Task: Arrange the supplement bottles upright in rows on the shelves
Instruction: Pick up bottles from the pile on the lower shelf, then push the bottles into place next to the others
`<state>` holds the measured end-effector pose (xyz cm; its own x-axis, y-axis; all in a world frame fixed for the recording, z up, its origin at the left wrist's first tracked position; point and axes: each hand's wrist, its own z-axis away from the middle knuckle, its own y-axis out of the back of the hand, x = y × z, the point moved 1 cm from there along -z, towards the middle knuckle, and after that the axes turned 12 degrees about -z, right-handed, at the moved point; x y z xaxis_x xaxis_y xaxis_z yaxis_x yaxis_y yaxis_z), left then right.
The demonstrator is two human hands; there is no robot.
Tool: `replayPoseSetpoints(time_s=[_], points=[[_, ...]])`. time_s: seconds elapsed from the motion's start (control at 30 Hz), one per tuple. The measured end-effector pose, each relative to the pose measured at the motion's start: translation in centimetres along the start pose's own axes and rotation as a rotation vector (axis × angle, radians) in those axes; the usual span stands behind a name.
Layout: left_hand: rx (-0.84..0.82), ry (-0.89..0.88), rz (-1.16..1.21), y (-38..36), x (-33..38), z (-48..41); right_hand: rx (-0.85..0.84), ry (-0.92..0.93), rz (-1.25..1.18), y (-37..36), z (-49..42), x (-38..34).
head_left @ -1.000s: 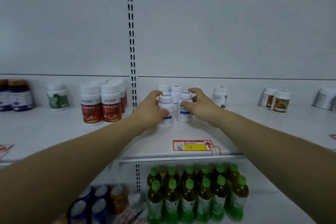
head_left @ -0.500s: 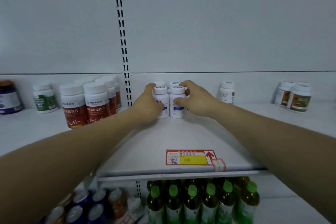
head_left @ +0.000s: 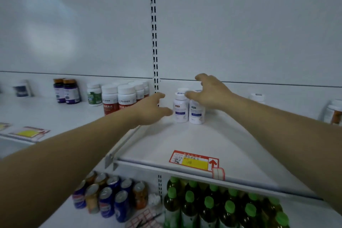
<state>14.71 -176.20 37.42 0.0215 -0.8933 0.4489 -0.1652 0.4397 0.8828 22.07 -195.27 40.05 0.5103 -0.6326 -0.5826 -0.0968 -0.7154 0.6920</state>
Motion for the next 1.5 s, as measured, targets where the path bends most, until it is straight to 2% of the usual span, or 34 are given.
replayPoseSetpoints(time_s=[0.13, 0.33, 0.63, 0.77, 0.9, 1.1, 1.5], points=[[0.019, -0.019, -0.201, 3.6, -2.0, 4.4, -0.083, 0.117, 0.03, -1.0, -1.0, -5.7], [0.088, 0.114, -0.34, 9.4, -9.5, 11.3, -0.221, 0.322, 0.033, -8.3, -0.9, -16.7], [0.119, 0.414, -0.52, 17.9, -29.3, 25.1, -0.441, 0.593, -0.07, -26.4, 3.1, -38.6], [0.097, 0.56, -0.486, 21.1, -38.8, 30.6, -0.541, 0.685, -0.104, -35.3, 6.1, -47.3], [0.084, 0.677, -0.442, 23.3, -47.2, 34.2, -0.657, 0.692, -0.13, -43.6, 7.9, -53.2], [0.064, 0.739, -0.392, 24.6, -58.2, 34.6, -0.744, 0.692, -0.091, -55.9, 6.5, -58.2], [-0.019, 0.796, -0.288, 27.0, -83.3, 24.6, -0.878, 0.583, -0.041, -81.4, -6.1, -64.4]])
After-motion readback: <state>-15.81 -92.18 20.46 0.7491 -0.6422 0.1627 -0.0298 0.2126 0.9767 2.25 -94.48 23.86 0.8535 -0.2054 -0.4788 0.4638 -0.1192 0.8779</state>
